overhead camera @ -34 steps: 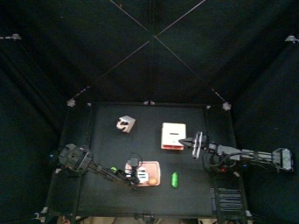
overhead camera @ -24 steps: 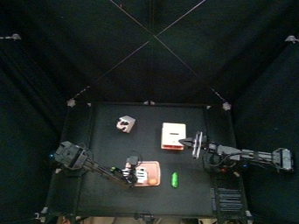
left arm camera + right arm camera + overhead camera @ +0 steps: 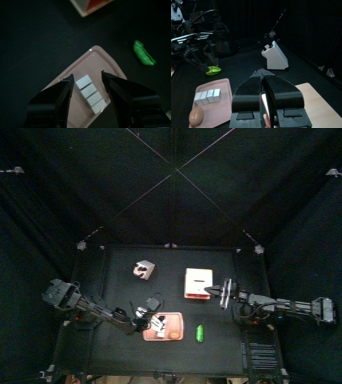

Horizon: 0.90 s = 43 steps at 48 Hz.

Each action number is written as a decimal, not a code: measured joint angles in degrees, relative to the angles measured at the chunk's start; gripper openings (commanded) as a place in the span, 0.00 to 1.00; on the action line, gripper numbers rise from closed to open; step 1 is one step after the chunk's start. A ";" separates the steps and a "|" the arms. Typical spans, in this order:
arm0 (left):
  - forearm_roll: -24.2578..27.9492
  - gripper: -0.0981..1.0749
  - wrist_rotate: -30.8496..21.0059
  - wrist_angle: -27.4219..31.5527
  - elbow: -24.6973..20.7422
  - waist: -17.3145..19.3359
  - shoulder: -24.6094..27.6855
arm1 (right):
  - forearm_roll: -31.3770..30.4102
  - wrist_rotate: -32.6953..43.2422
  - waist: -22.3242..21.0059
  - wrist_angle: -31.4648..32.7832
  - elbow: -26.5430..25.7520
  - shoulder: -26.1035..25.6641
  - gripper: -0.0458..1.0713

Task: Grab sushi roll

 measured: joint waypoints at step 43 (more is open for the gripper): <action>-0.88 0.81 7.47 -13.97 6.24 1.58 -3.08 | 0.26 0.00 0.00 0.00 -0.09 0.00 0.05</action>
